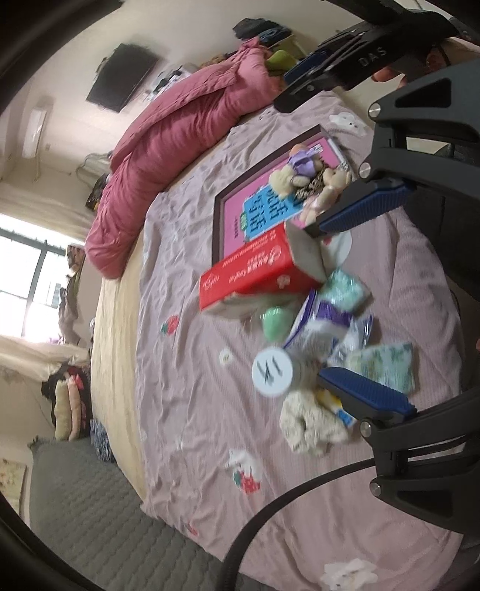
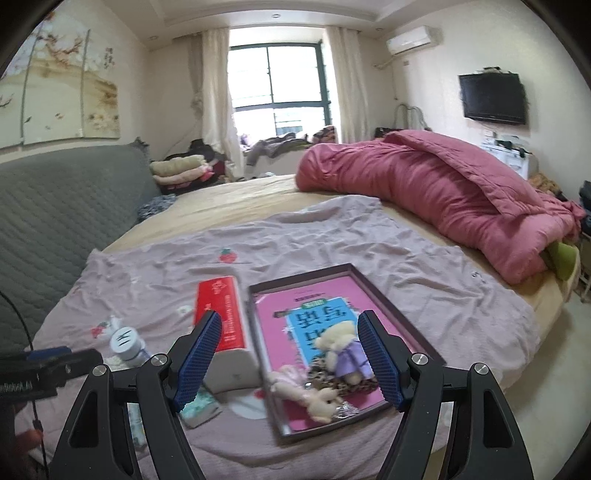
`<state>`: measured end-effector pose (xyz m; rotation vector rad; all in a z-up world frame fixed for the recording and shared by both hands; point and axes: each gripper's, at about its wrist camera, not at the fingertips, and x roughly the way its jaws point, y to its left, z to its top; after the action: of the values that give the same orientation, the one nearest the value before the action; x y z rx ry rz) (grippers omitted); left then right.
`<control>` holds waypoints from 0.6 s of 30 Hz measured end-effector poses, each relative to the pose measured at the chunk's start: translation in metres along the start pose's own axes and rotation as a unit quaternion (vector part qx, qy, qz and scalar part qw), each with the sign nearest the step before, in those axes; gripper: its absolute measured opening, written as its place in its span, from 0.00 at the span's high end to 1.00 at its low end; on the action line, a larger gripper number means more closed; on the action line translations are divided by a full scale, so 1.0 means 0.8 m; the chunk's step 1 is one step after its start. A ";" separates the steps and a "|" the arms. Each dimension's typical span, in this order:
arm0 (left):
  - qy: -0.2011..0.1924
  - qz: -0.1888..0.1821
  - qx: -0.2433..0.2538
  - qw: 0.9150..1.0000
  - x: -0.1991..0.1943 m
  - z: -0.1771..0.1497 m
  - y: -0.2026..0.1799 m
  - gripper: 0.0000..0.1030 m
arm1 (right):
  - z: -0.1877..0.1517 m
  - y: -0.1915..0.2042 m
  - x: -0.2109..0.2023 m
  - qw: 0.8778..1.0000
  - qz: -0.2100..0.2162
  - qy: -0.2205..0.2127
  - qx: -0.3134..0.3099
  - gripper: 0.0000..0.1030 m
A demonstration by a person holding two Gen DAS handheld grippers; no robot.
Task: Organize soft objects
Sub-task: 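Open the left tool and withdraw both tools from the tray toward the pile, then grasp the 'Flower' tissue pack with the left tool while the right tool grasps the blue-white snack bag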
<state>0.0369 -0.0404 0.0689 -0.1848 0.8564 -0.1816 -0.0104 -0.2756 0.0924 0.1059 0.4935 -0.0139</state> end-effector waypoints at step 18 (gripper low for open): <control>-0.001 0.039 -0.052 0.998 -0.033 -0.025 0.083 0.27 | -0.004 0.075 -0.017 0.995 0.085 0.022 -0.038 0.25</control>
<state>0.0108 0.0282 0.0599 -0.2484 0.8698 -0.0646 -0.0213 -0.2157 0.1016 0.0728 0.5266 0.1742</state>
